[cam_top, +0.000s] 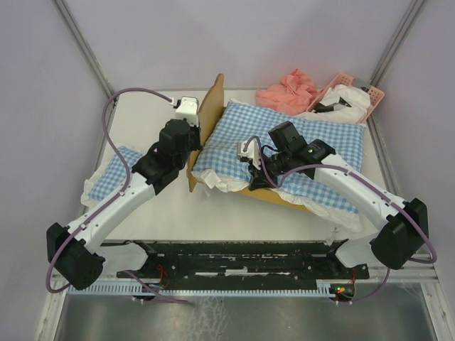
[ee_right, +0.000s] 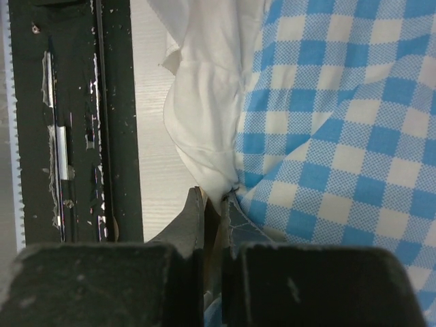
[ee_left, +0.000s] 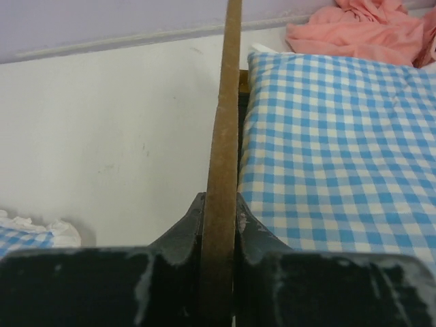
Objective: Set up the pet bed
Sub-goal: Tie the ropes to the bed frame.
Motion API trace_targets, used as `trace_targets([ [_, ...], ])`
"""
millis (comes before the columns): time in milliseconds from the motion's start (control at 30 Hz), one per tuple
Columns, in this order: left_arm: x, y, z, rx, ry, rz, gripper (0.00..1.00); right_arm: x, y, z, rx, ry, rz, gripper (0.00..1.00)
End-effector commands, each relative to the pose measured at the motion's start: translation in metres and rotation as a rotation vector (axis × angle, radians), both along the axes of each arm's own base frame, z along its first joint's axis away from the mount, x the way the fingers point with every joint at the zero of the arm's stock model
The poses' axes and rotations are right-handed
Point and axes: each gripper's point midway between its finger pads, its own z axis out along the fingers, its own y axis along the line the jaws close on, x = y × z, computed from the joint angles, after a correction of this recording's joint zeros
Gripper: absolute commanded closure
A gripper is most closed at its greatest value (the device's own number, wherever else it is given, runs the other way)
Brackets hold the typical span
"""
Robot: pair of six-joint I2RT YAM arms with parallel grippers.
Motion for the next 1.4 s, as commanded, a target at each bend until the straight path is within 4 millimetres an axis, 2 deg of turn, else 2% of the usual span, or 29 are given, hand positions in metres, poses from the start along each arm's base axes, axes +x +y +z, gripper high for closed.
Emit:
trace_targets([
  [0, -0.010, 0.036, 0.034, -0.009, -0.079, 0.131, 0.97, -0.007, 0.034, 0.068, 0.263, -0.238, 0.248, 0.98],
  [100, -0.016, 0.045, 0.039, -0.048, -0.091, 0.173, 0.97, 0.010, 0.036, 0.064, 0.227, -0.267, 0.201, 0.98],
  [167, -0.016, 0.048, 0.035, -0.054, -0.080, 0.201, 0.97, 0.026, 0.039, 0.060, 0.201, -0.273, 0.141, 0.93],
  [300, -0.012, 0.049, 0.027, -0.061, -0.058, 0.236, 0.97, 0.056, 0.039, 0.050, 0.174, -0.245, -0.057, 0.70],
  [400, -0.009, 0.050, 0.026, -0.073, -0.050, 0.270, 0.97, 0.067, 0.033, 0.058, 0.214, -0.222, -0.234, 0.54],
  [500, -0.003, 0.050, 0.027, -0.081, -0.036, 0.300, 0.97, 0.083, 0.014, 0.070, 0.277, -0.183, -0.514, 0.41],
  [567, 0.000, 0.048, 0.030, -0.094, -0.027, 0.308, 0.97, 0.088, -0.003, 0.078, 0.333, -0.160, -0.683, 0.38],
  [633, 0.003, 0.045, 0.036, -0.116, -0.028, 0.314, 0.97, 0.083, -0.013, 0.084, 0.397, -0.123, -0.769, 0.35],
  [733, 0.006, 0.044, 0.042, -0.137, -0.027, 0.322, 0.97, 0.066, -0.019, 0.093, 0.473, -0.037, -0.812, 0.27],
  [900, 0.009, 0.040, 0.048, -0.162, -0.023, 0.326, 0.97, 0.044, -0.033, 0.106, 0.569, -0.008, -0.861, 0.26],
  [1033, 0.011, 0.038, 0.050, -0.170, -0.012, 0.331, 0.97, 0.028, -0.034, 0.116, 0.614, -0.028, -0.855, 0.29],
  [1167, 0.012, 0.036, 0.053, -0.185, -0.012, 0.332, 0.97, 0.008, -0.013, 0.113, 0.659, -0.041, -0.783, 0.32],
  [1267, 0.014, 0.034, 0.056, -0.190, -0.004, 0.333, 0.97, -0.011, 0.014, 0.100, 0.658, -0.068, -0.685, 0.34],
  [1367, 0.015, 0.031, 0.059, -0.194, 0.002, 0.330, 0.97, -0.020, 0.039, 0.081, 0.627, -0.124, -0.610, 0.36],
])
